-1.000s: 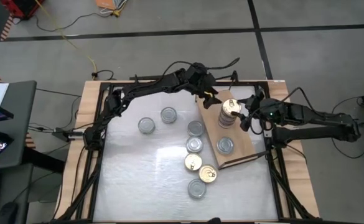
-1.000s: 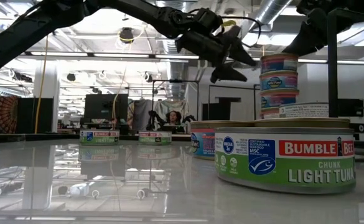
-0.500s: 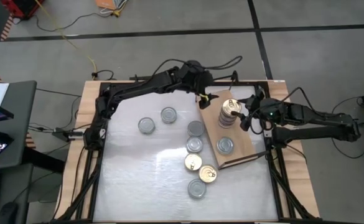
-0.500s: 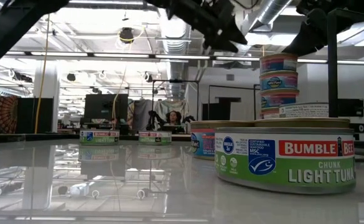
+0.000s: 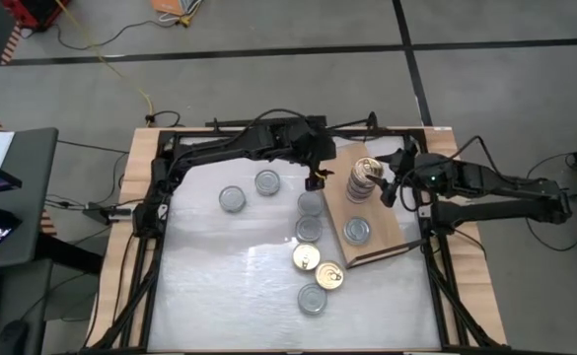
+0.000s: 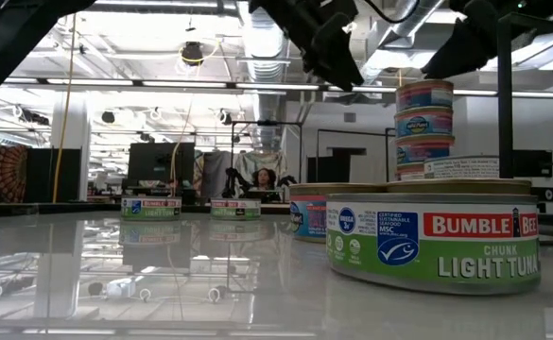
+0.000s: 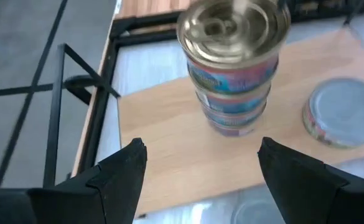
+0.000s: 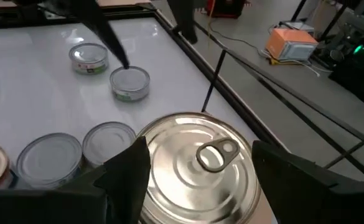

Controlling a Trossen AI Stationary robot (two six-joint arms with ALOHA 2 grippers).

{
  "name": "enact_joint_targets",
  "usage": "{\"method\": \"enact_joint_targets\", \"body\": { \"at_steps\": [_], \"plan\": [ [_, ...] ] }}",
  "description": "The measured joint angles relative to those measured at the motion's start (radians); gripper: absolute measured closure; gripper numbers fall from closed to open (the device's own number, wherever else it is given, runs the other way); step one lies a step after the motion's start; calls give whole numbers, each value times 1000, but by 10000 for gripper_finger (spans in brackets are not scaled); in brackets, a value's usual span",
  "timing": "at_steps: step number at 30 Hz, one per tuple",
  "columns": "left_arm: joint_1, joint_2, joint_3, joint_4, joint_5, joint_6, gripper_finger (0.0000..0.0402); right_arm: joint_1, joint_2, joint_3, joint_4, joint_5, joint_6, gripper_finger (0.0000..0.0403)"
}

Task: Stack canned seafood by type on shelf
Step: Stack the green tuna can on the green tuna can on the shelf

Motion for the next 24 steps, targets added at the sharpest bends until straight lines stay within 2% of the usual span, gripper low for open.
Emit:
{"method": "enact_joint_targets", "body": {
  "at_steps": [7,12,18,24],
  "plan": [
    [-19,-10,0,-78,-24,13,107,0,-2,0,11,51,-4,97],
    [-44,-21,-65,-32,-25,12,107,0,-61,2,7,52,4,97],
    [-73,-72,-276,163,-69,2,107,0,-156,1,5,57,46,97],
    [-112,-217,-566,385,-97,-68,107,8,-204,0,-12,59,58,97]
  ]
}}
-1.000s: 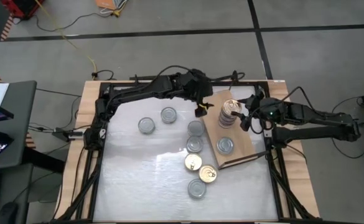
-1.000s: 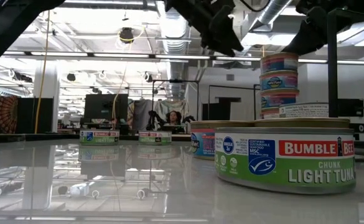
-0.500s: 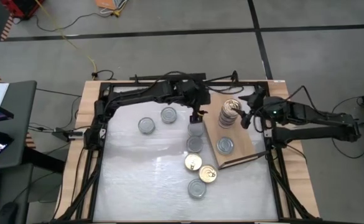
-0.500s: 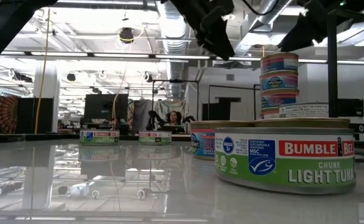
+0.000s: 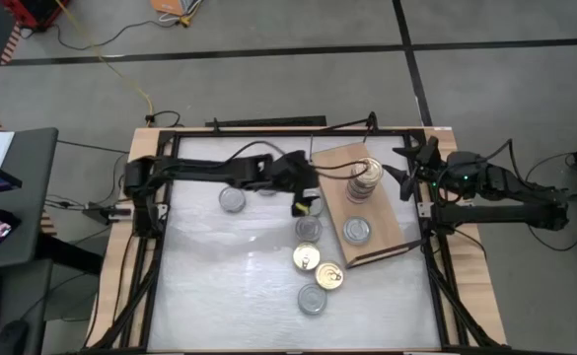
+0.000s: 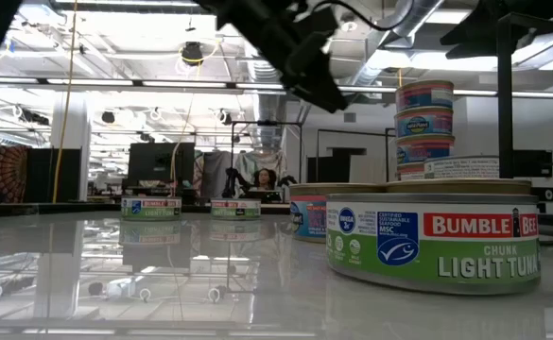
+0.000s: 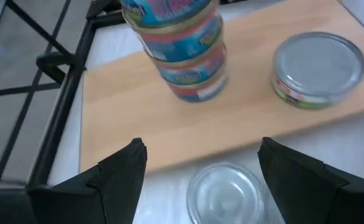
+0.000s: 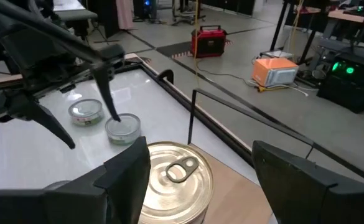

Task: Stack canned seafood by type on shelf
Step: Stack the green tuna can on the green tuna can on the shelf

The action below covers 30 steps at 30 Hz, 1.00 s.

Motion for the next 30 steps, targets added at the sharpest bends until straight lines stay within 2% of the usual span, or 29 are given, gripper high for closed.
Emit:
{"method": "enact_joint_targets", "body": {
  "at_steps": [4,7,9,13,18,20,27,30],
  "plan": [
    [-46,-114,-187,78,-37,-17,107,5,6,0,-1,0,0,97],
    [-102,-178,-313,107,4,-6,107,5,17,0,5,0,0,97],
    [-148,-195,-380,105,35,19,107,4,22,0,9,0,0,97],
    [-237,-190,-477,97,25,95,107,4,31,0,28,-1,3,97],
    [-294,-170,-518,219,-176,79,107,4,54,0,53,-1,12,97],
    [-295,-167,-518,241,-215,102,107,4,70,0,54,-1,18,97],
    [-250,-168,-517,302,-118,170,107,5,117,0,50,-3,19,97],
    [-221,-150,-517,321,-39,166,110,5,128,-1,50,-3,19,97]
  ]
}}
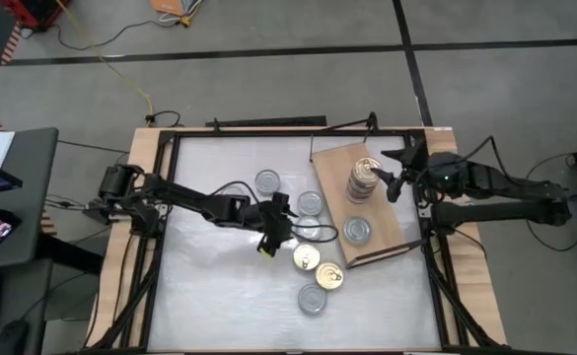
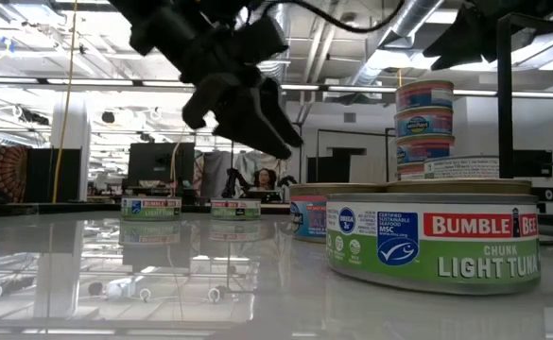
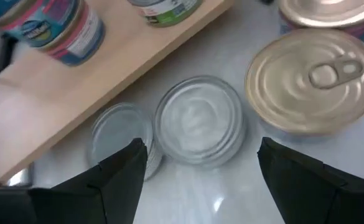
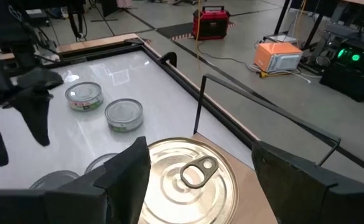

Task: Stack canned seafood by type on shelf
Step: Stack the green tuna can on the green tuna can on the shelf

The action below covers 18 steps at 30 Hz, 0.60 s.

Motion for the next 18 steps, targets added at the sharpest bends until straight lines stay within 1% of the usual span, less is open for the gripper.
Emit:
{"method": "enact_joint_targets", "body": {
  "at_steps": [3,5,7,9,11,15,18],
  "plan": [
    [4,53,0,16,33,50,122,0,2,0,1,0,-1,97],
    [-2,88,0,24,25,161,134,0,0,0,4,0,-1,97],
    [-10,114,0,29,-18,274,146,0,-3,0,4,0,-1,97],
    [-16,133,0,57,-73,351,159,0,-9,0,2,0,-1,97],
    [-22,147,0,72,-96,424,173,0,-10,0,3,0,-5,97],
    [-28,169,0,91,-96,561,210,0,-11,0,2,0,-8,97],
    [-28,195,0,114,-97,603,249,0,-11,0,0,0,-8,97]
  ]
}}
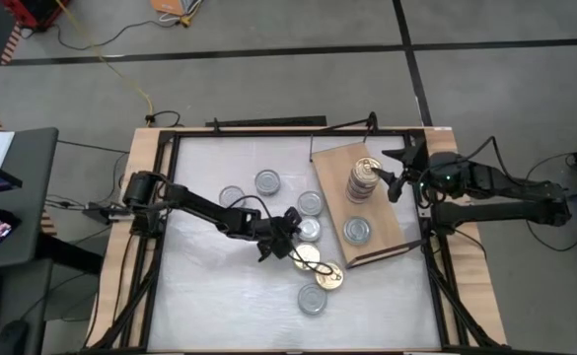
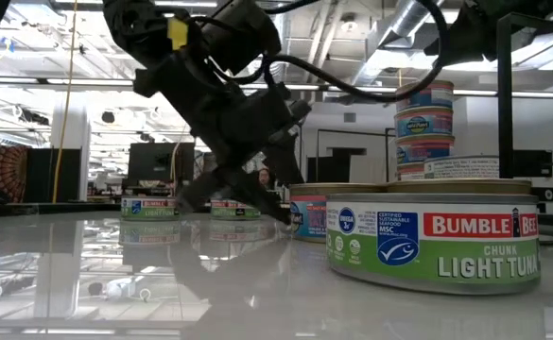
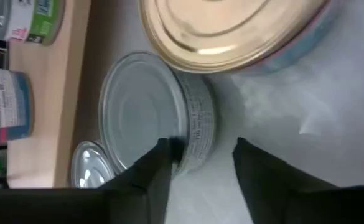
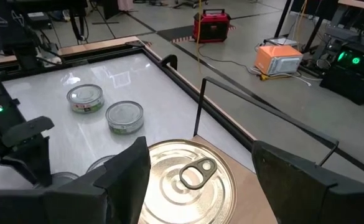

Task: Stack canned seafood by type on shelf
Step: Stack the green tuna can on the green tuna can on the shelf

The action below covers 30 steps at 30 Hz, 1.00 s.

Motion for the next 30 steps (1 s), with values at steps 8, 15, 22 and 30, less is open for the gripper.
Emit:
{"method": "enact_joint_targets", "body": {
  "at_steps": [8,15,22,30],
  "plan": [
    [-1,12,3,25,-11,-55,391,0,0,0,0,0,0,97],
    [-14,8,5,-46,-43,-182,401,0,0,0,0,0,0,97],
    [-36,-12,-4,-164,-69,-240,401,0,0,0,0,0,0,97],
    [-55,-138,54,-416,17,-461,401,0,0,0,0,0,0,97]
  ]
}}
